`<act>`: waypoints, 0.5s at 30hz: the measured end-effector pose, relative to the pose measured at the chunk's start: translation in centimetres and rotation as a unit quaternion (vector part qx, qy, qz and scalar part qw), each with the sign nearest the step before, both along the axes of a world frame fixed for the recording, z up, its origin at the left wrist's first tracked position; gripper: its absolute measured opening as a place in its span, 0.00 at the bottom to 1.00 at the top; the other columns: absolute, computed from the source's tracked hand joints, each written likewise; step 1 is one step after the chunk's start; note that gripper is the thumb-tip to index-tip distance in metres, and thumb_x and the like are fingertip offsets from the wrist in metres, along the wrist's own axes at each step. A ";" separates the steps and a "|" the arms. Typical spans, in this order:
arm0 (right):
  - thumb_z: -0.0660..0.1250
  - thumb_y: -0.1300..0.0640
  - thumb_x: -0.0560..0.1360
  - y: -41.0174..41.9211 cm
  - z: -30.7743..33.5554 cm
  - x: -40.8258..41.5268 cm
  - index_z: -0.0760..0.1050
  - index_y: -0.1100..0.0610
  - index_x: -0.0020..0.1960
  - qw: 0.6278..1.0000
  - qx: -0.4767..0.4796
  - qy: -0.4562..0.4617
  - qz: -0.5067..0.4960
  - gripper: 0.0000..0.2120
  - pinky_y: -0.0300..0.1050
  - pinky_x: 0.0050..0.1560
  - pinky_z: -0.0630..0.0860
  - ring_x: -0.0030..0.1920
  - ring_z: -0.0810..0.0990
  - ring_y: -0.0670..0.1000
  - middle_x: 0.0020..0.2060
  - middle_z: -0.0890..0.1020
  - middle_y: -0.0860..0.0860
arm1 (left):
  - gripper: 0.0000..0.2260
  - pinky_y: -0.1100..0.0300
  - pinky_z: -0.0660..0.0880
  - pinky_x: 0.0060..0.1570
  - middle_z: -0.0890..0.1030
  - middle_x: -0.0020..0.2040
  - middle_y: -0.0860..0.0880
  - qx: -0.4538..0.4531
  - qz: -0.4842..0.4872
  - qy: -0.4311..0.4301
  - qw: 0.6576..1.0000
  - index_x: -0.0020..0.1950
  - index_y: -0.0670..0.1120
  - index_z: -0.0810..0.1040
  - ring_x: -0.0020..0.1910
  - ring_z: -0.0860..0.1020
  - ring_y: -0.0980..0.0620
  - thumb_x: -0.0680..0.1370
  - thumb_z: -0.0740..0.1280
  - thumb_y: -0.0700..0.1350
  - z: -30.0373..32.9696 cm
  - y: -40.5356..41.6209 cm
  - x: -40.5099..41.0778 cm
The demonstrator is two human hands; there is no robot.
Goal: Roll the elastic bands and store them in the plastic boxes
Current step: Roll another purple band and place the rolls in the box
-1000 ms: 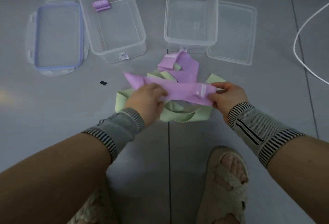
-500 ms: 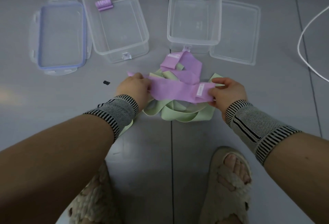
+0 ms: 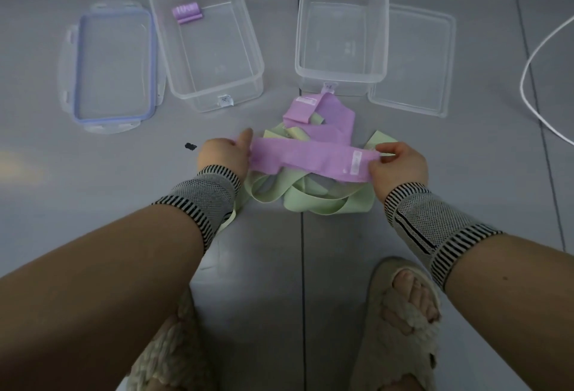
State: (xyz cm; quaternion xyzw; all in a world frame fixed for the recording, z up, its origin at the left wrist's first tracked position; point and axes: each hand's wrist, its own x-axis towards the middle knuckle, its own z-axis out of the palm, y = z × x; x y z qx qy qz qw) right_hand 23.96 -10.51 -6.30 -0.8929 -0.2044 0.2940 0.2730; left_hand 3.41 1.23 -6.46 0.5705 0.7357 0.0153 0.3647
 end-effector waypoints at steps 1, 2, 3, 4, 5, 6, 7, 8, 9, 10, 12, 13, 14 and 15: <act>0.65 0.61 0.72 0.0 0.0 0.0 0.76 0.57 0.58 0.999 -0.021 -0.038 0.015 0.15 0.47 0.57 0.75 0.51 0.79 0.57 0.52 0.81 0.56 | 0.19 0.57 0.74 0.43 0.81 0.39 0.43 0.007 0.010 -0.010 1.000 0.40 0.43 0.81 0.41 0.79 0.43 0.76 0.62 0.57 -0.1 0.0 -0.2; 0.66 0.61 0.72 0.0 0.2 -0.3 0.75 0.58 0.61 0.996 -0.035 -0.070 0.048 0.17 0.47 0.60 0.71 0.56 0.77 0.59 0.58 0.77 0.58 | 0.17 0.56 0.76 0.46 0.82 0.41 0.43 0.014 0.011 -0.013 1.000 0.42 0.43 0.82 0.43 0.80 0.43 0.75 0.64 0.56 -0.2 -0.1 -0.3; 0.66 0.61 0.72 0.0 0.4 -1.0 0.73 0.59 0.63 0.989 -0.031 -0.101 0.104 0.20 0.47 0.63 0.67 0.61 0.73 0.61 0.62 0.74 0.59 | 0.14 0.56 0.77 0.48 0.83 0.43 0.45 0.017 0.006 -0.011 1.000 0.45 0.44 0.82 0.45 0.80 0.44 0.74 0.67 0.54 -0.4 -0.2 -0.5; 0.66 0.62 0.71 0.1 0.7 -2.1 0.73 0.59 0.64 0.976 -0.008 -0.131 0.176 0.21 0.48 0.64 0.65 0.63 0.70 0.62 0.64 0.72 0.59 | 0.12 0.57 0.76 0.48 0.83 0.45 0.45 0.020 0.000 -0.005 1.000 0.48 0.44 0.82 0.46 0.80 0.45 0.73 0.69 0.52 -0.5 -0.3 -0.5; 0.66 0.63 0.69 0.3 0.9 -3.5 0.73 0.60 0.64 0.953 0.026 -0.153 0.259 0.23 0.50 0.65 0.64 0.63 0.69 0.63 0.64 0.72 0.60 | 0.12 0.58 0.75 0.47 0.82 0.46 0.45 0.025 -0.006 0.004 1.000 0.49 0.44 0.81 0.46 0.80 0.45 0.72 0.70 0.50 -0.6 -0.3 -0.6; 0.66 0.63 0.69 0.6 1.0 -4.8 0.72 0.61 0.65 0.927 0.055 -0.160 0.335 0.24 0.52 0.65 0.64 0.63 0.69 0.64 0.64 0.72 0.60 | 0.12 0.58 0.74 0.46 0.82 0.47 0.45 0.032 -0.012 0.016 0.999 0.51 0.43 0.80 0.47 0.79 0.45 0.71 0.70 0.48 -0.7 -0.3 -0.7; 0.65 0.63 0.70 1.0 1.3 -6.2 0.71 0.61 0.66 0.904 0.056 -0.145 0.399 0.25 0.53 0.67 0.63 0.65 0.68 0.63 0.66 0.71 0.60 | 0.12 0.59 0.73 0.45 0.82 0.48 0.44 0.039 -0.017 0.029 0.999 0.52 0.42 0.79 0.48 0.79 0.44 0.71 0.69 0.46 -0.7 -0.3 -0.8; 0.64 0.61 0.72 1.3 1.5 -7.4 0.67 0.60 0.69 0.885 0.030 -0.118 0.450 0.26 0.52 0.69 0.61 0.68 0.65 0.61 0.70 0.68 0.58 | 0.13 0.59 0.72 0.44 0.81 0.49 0.43 0.046 -0.017 0.038 0.998 0.54 0.42 0.77 0.48 0.78 0.44 0.71 0.68 0.45 -0.7 -0.2 -1.0; 0.63 0.59 0.74 1.6 1.4 -8.4 0.64 0.58 0.72 0.868 0.000 -0.098 0.487 0.27 0.51 0.71 0.59 0.71 0.61 0.58 0.73 0.64 0.55 | 0.14 0.59 0.70 0.43 0.81 0.50 0.43 0.050 -0.014 0.040 0.998 0.55 0.42 0.76 0.46 0.77 0.45 0.71 0.67 0.44 -0.7 -0.1 -1.3; 0.62 0.57 0.75 1.9 1.2 -9.1 0.61 0.57 0.73 0.854 -0.026 -0.098 0.510 0.27 0.51 0.72 0.58 0.72 0.59 0.56 0.74 0.61 0.54 | 0.14 0.60 0.68 0.43 0.80 0.50 0.43 0.053 -0.006 0.035 0.998 0.56 0.42 0.75 0.44 0.75 0.46 0.72 0.67 0.45 -0.5 -0.1 -1.5; 0.62 0.54 0.75 2.2 0.9 -9.9 0.61 0.56 0.72 0.838 -0.056 -0.122 0.530 0.27 0.51 0.72 0.57 0.73 0.58 0.55 0.73 0.61 0.53 | 0.15 0.60 0.67 0.43 0.78 0.53 0.44 0.063 0.005 0.006 0.998 0.56 0.44 0.74 0.44 0.73 0.48 0.73 0.68 0.49 -0.3 0.0 -1.9; 0.62 0.53 0.75 2.3 0.8 -10.0 0.61 0.56 0.72 0.834 -0.065 -0.133 0.532 0.27 0.51 0.72 0.56 0.72 0.58 0.55 0.73 0.62 0.52 | 0.17 0.60 0.68 0.45 0.77 0.55 0.45 0.073 -0.006 -0.003 0.997 0.58 0.45 0.74 0.45 0.73 0.48 0.72 0.69 0.51 -0.3 -0.1 -1.9; 0.61 0.53 0.75 2.2 0.8 -10.1 0.60 0.56 0.72 0.832 -0.073 -0.141 0.532 0.27 0.51 0.72 0.55 0.72 0.58 0.55 0.73 0.62 0.52 | 0.20 0.59 0.69 0.48 0.74 0.57 0.45 0.081 -0.030 -0.002 0.996 0.59 0.46 0.73 0.48 0.73 0.47 0.72 0.69 0.54 -0.3 -0.1 -1.8; 0.61 0.53 0.75 2.2 0.7 -10.1 0.59 0.56 0.72 0.829 -0.079 -0.145 0.534 0.27 0.52 0.72 0.53 0.73 0.57 0.54 0.73 0.62 0.52 | 0.22 0.57 0.69 0.52 0.72 0.59 0.45 0.086 -0.058 0.004 0.995 0.60 0.47 0.73 0.51 0.74 0.46 0.71 0.69 0.57 -0.5 -0.2 -1.7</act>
